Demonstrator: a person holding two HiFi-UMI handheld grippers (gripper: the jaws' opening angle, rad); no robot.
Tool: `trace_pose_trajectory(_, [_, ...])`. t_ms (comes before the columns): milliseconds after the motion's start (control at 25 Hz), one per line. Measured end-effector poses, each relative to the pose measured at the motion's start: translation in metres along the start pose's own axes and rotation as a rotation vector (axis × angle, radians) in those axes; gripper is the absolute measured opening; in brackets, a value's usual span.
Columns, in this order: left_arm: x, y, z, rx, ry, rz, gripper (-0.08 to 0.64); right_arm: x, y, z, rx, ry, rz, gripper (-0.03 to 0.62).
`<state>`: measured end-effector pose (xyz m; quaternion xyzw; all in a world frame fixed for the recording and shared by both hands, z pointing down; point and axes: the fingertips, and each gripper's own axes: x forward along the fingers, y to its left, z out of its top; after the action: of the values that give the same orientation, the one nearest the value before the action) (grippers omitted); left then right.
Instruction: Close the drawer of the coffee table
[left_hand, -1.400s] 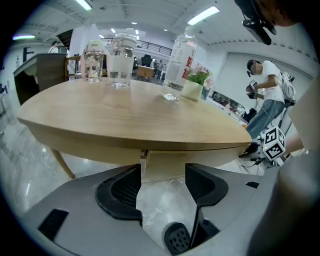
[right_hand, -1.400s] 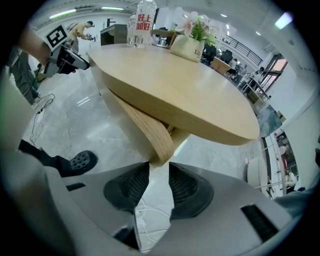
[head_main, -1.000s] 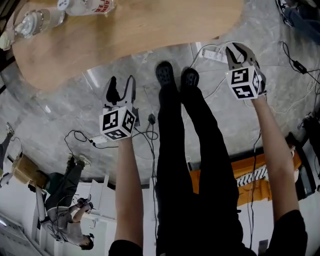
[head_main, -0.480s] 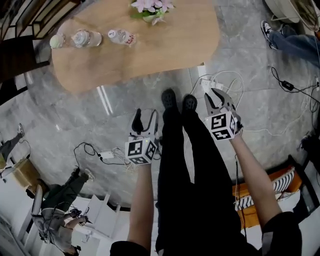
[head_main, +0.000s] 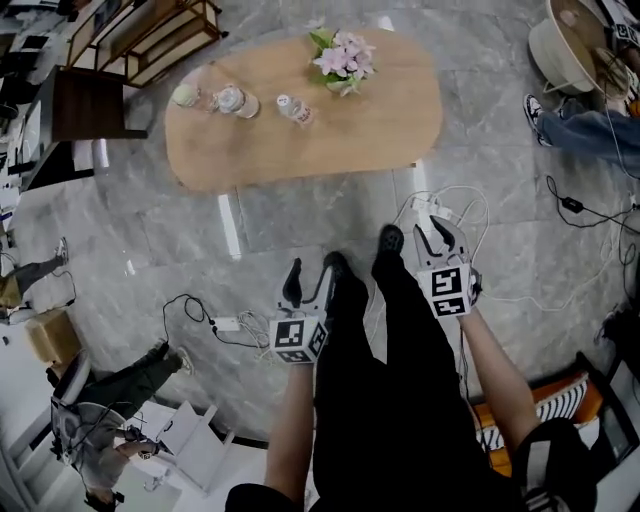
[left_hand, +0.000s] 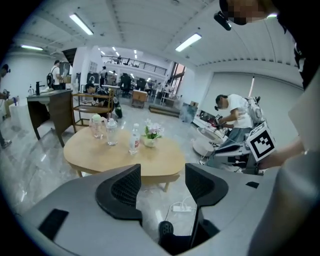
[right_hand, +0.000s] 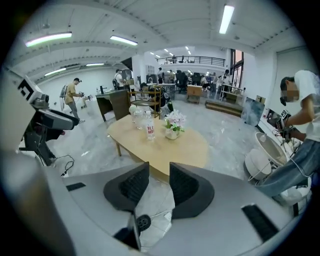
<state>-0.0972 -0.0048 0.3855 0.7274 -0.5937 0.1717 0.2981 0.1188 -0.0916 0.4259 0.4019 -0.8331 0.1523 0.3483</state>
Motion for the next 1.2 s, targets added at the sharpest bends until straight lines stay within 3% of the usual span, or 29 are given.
trace_pose_trajectory(240, [-0.044,-0.018,0.029,0.093,-0.069,-0.047,0.284,-0.046,0.034,0.043,-0.001,-0.106,0.016,0.109])
trace_pose_trajectory(520, [-0.106,-0.029,0.053,0.149,-0.179,-0.117,0.281,-0.112,0.098,0.085,-0.027,-0.230,0.024,0.109])
trace_pose_trajectory(720, [-0.163,-0.040,0.061,0.170,-0.294,-0.176,0.245,-0.156,0.153,0.089,0.076,-0.285,0.046,0.107])
trace_pose_trajectory(1000, [-0.274,-0.045,0.046,0.194,-0.417,-0.234,0.215,-0.220,0.255,0.087,0.035,-0.325,0.072,0.098])
trace_pose_trajectory(1200, [-0.336,-0.040,0.032,0.222,-0.455,-0.238,0.133,-0.273,0.301,0.099,-0.013,-0.389,0.058,0.063])
